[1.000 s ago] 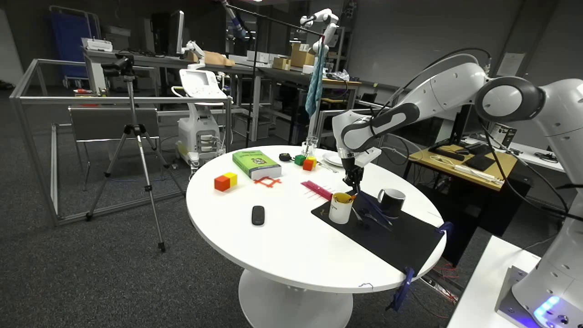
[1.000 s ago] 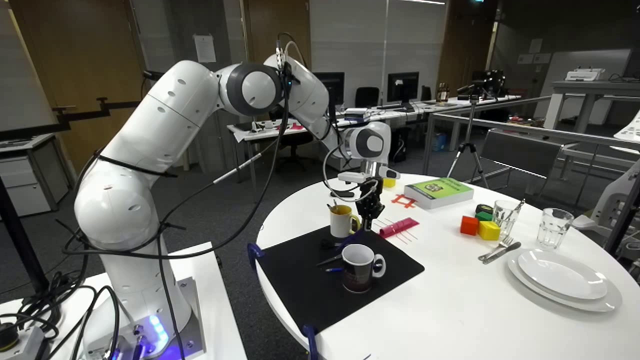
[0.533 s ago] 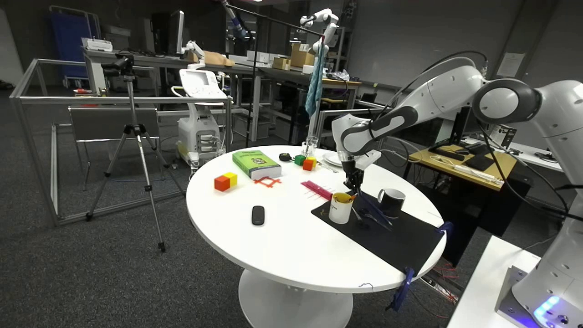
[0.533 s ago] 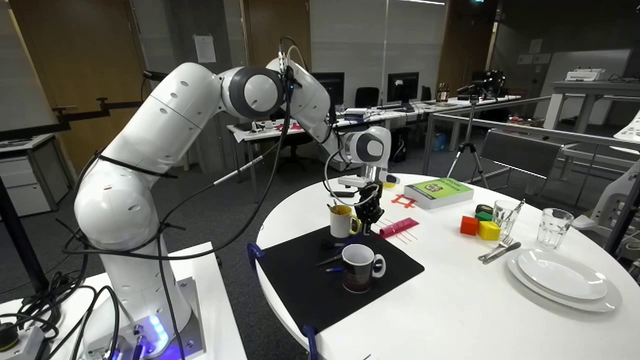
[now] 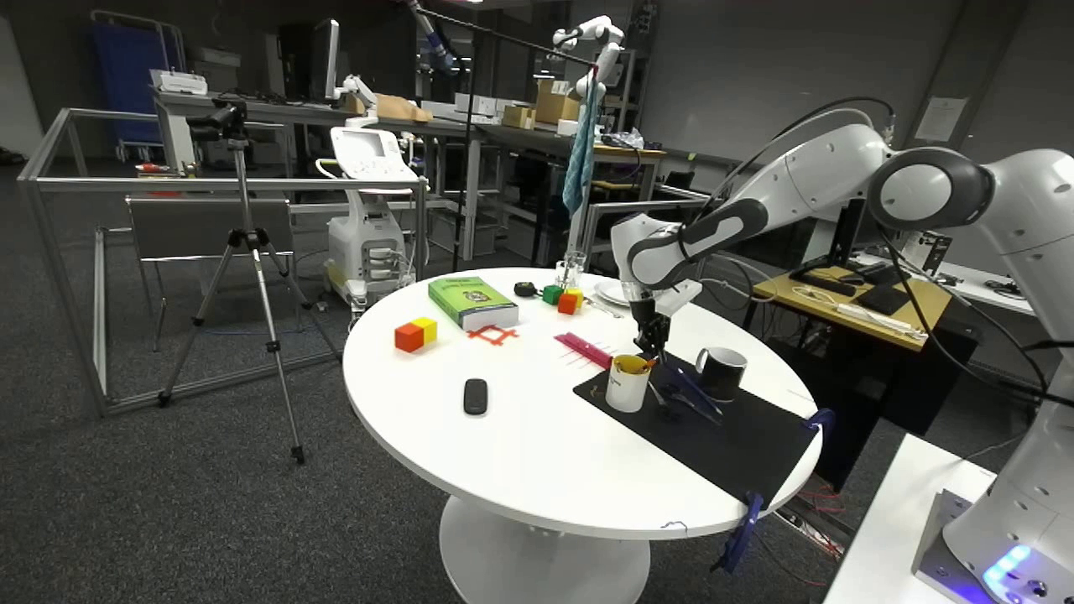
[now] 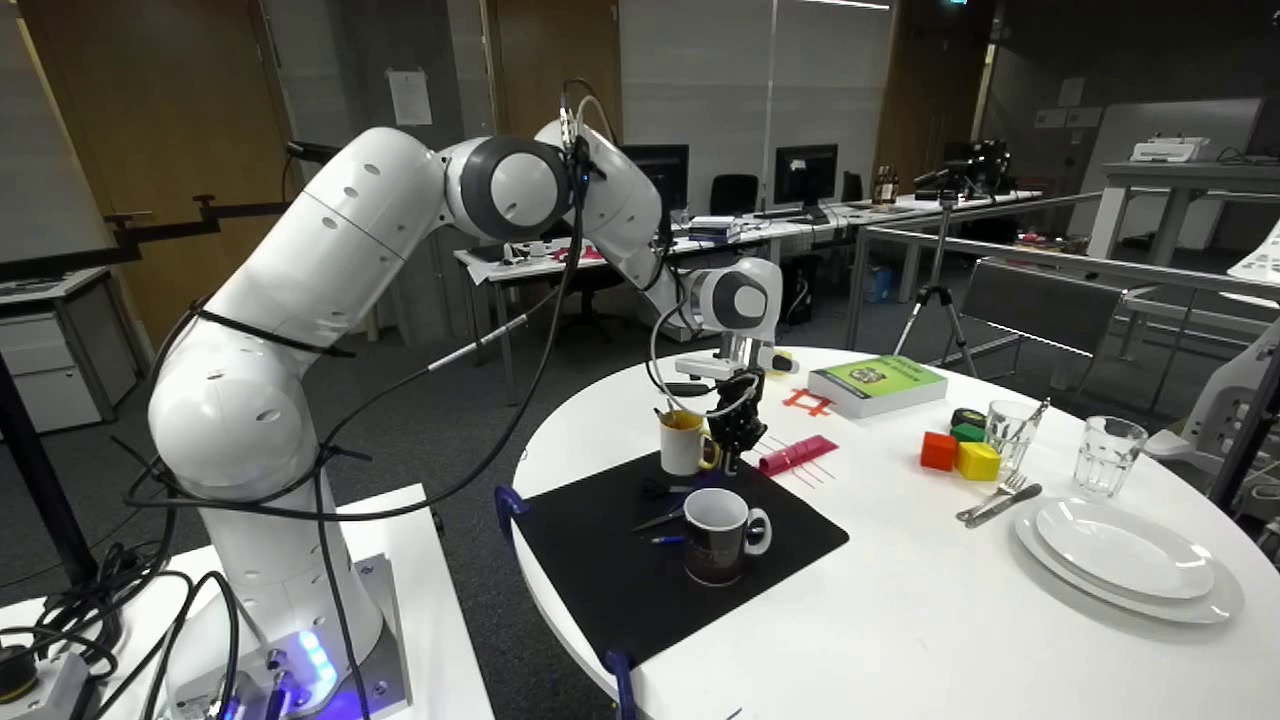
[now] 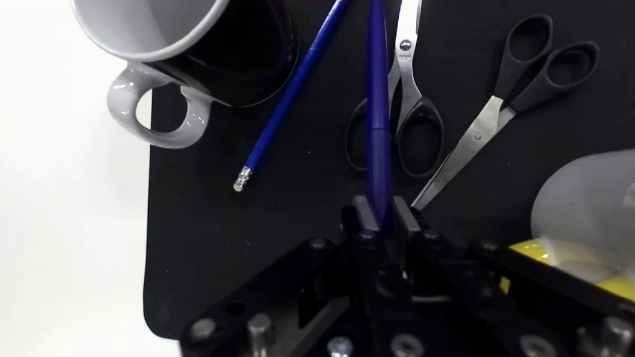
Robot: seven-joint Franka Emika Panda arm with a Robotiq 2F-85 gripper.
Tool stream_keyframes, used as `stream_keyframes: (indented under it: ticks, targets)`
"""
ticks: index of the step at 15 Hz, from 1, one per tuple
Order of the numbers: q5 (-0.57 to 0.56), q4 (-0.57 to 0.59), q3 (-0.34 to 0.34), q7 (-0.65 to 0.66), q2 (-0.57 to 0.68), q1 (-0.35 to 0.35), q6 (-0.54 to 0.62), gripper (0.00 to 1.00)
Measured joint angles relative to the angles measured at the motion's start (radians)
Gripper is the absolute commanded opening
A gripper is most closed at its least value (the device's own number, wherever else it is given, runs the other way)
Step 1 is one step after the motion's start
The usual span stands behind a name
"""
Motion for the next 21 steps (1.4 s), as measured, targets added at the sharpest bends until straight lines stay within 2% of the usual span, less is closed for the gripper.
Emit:
stream_keyframes:
  ticks: [6,7,15,17,21]
  targets:
    - [0.006,0.000,0.000,0.000,0.029,0.000,0.005,0.03]
    - [0.007,0.000,0.000,0.000,0.032,0.000,0.006,0.29]
    - [0.008,0.004,0.000,0.000,0.035,-0.005,0.020,0.89]
    - [0.009,0.008,0.001,0.001,0.030,-0.005,0.044,1.00]
    - [0.009,0.009,0.007,0.001,-0.008,-0.004,0.115,1.00]
